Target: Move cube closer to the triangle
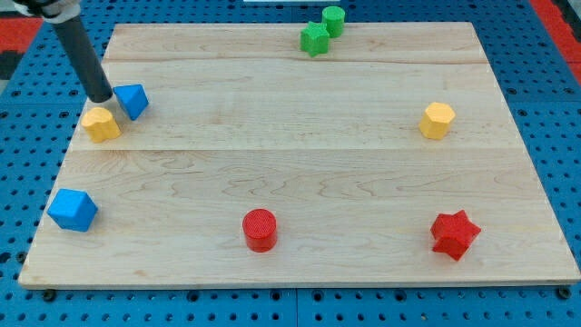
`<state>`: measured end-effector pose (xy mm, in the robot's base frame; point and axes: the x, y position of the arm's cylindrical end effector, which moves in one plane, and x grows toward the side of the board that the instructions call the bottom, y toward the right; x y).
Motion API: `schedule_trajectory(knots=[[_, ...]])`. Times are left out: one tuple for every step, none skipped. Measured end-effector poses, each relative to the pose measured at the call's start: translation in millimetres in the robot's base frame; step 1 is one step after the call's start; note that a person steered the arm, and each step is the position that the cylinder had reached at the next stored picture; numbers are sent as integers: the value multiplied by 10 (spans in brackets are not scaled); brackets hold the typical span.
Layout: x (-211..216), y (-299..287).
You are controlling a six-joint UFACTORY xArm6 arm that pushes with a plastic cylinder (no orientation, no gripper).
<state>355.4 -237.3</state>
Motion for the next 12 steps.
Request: schedule_trajectory(knots=[[24,776],[107,993],[109,709],[280,637],[498,1141],[703,869],[1250,634],[1898,528],[2423,173],[2528,-159],[1900,-296],[1702,-119]])
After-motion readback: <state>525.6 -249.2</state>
